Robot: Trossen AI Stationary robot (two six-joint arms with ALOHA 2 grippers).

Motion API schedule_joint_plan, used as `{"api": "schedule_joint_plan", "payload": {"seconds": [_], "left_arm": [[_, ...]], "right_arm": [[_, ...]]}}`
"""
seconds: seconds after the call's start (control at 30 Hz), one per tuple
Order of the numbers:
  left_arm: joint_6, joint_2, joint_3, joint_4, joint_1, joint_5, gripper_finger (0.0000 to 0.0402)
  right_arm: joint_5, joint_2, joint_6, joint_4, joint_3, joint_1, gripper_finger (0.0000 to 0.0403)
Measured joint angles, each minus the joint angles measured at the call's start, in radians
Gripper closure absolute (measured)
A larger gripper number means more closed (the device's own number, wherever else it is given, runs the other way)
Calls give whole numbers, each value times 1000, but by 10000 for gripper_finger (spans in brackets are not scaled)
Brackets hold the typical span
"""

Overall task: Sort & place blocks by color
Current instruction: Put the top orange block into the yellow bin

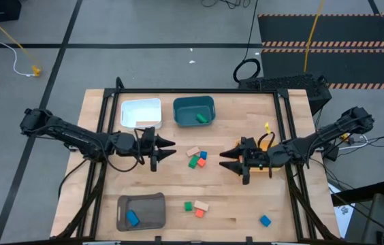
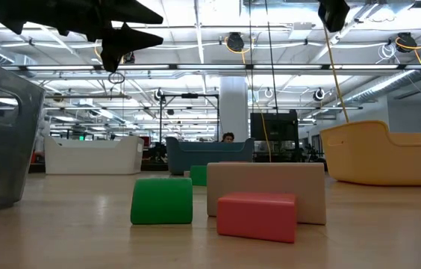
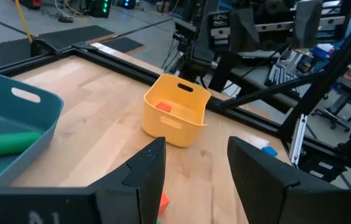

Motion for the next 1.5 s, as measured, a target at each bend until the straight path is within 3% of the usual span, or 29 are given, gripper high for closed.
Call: {"api": "schedule_joint_plan", "payload": {"seconds": [0.5,0.87,1.07,1.2,1.5], "left_arm": [[0,0,0,-4,0,0,227],[-2,0,0,-7,-11,2,227],[8,0,0,-7,-15,4,227],[-9,0,0,-18,-15,4,227],[-23,0,0,-48,-17,54,227]], "right_arm": [[-125,151,117,136,0,13,156],[-123,226,8,176,4,-80,157],[-126,281,-152,173,111,-111,158],[-125,284,-216,59,169,-133,158],[-120,311,43,-256,182,-203,158]]}}
